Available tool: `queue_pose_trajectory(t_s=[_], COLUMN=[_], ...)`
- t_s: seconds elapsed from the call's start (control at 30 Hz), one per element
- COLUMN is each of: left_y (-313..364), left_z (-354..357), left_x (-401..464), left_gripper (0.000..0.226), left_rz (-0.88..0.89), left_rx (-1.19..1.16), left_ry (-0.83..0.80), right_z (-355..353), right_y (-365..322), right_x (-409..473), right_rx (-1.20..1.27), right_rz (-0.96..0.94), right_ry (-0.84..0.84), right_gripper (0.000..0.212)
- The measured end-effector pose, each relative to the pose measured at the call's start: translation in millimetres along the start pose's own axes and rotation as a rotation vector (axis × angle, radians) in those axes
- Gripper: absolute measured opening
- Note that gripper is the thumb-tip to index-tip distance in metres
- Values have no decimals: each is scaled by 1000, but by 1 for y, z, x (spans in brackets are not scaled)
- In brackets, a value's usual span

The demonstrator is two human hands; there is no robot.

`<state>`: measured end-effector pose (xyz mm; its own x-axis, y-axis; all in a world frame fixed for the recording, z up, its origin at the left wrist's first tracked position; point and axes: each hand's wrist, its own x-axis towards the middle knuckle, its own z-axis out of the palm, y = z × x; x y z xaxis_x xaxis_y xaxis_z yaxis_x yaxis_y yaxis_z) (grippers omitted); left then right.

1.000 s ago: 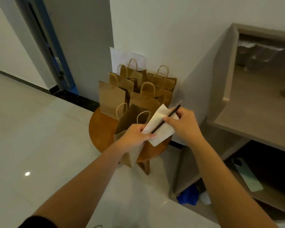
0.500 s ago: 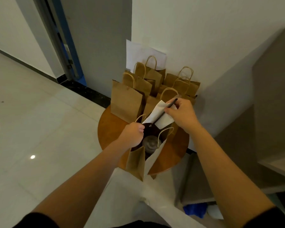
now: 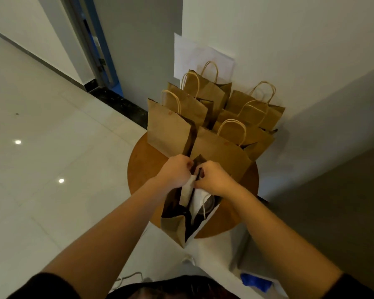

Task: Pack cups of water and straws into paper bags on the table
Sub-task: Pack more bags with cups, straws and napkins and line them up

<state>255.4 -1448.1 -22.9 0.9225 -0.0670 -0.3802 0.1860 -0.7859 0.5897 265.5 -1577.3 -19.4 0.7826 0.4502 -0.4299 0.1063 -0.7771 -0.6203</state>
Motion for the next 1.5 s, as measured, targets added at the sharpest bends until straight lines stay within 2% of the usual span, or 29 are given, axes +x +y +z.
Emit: queue_pose_trajectory(t_s=[0.23, 0.33, 0.43, 0.57, 0.67, 0.83, 0.93, 1.1, 1.2, 1.33, 1.5], left_y=[-3, -2, 1, 18, 41, 96, 137, 215, 251, 304, 381], left_z=[-5, -8, -11, -16, -16, -10, -8, -5, 3, 25, 66], left_x=[1, -3, -9, -19, -30, -61, -83, -122, -139, -148, -136], left_gripper=[33, 34, 34, 25, 23, 28, 25, 21, 24, 24, 22], left_rz=[-14, 12, 79, 244, 402, 678, 838, 1030, 1111, 1217, 1192], left_rx=[-61, -71, -38, 12, 68, 304, 329, 338, 311, 307, 408], left_ry=[-32, -61, -120, -190, -194, -122, -84, 74, 136, 141, 58], right_z=[23, 22, 15, 2, -8, -25, -38, -67, -80, -103, -143], right_y=[-3, -8, -14, -20, -20, -12, -13, -20, -17, 6, 84], right_x=[-2, -5, -15, -43, -72, -146, -201, -288, -321, -347, -375], right_rx=[-12, -13, -8, 37, 7, -47, -49, -35, 43, -4, -92], right_rz=[49, 68, 76, 107, 185, 372, 464, 520, 518, 559, 719], right_ry=[-106, -96, 2, 248, 366, 545, 658, 872, 931, 988, 995], right_gripper=[15, 18, 18, 8, 15, 17, 21, 10, 9, 12, 10])
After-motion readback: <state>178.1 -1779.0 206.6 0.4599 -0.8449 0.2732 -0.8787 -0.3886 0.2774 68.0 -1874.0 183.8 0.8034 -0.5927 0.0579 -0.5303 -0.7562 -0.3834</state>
